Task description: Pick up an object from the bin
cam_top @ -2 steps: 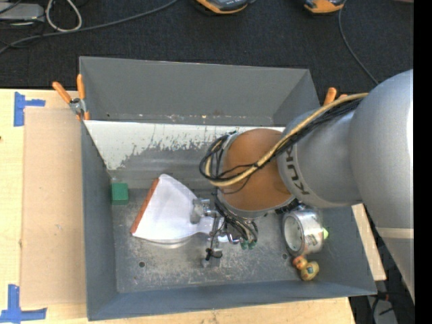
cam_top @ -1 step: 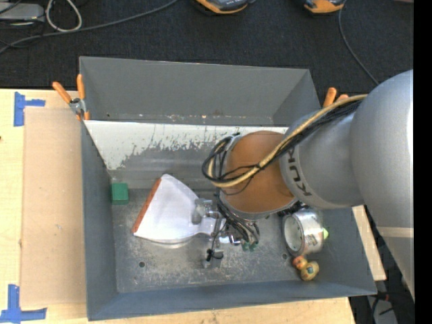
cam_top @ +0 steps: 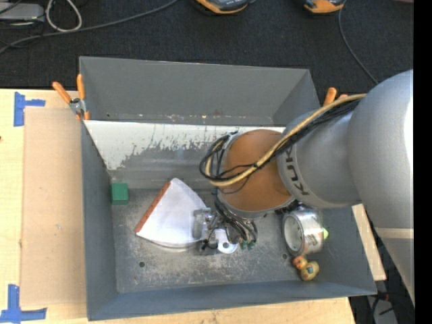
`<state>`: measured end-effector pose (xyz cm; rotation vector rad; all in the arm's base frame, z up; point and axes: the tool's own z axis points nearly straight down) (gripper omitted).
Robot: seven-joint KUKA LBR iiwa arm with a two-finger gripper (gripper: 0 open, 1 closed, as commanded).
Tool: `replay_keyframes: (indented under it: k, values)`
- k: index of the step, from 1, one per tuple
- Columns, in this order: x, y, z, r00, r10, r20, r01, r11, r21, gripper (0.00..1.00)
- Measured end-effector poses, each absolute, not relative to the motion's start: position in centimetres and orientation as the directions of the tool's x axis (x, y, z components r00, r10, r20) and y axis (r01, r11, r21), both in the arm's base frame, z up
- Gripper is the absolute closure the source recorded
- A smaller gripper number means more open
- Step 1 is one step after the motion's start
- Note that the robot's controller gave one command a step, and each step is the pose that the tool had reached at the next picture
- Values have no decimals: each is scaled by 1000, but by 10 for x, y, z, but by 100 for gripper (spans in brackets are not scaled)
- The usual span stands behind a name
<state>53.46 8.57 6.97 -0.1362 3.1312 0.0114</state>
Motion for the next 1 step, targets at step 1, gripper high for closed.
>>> replay_keyframes:
  k: [1]
  values:
    - [535, 86, 70, -996, -86, -8, -86, 996, 7, 100]
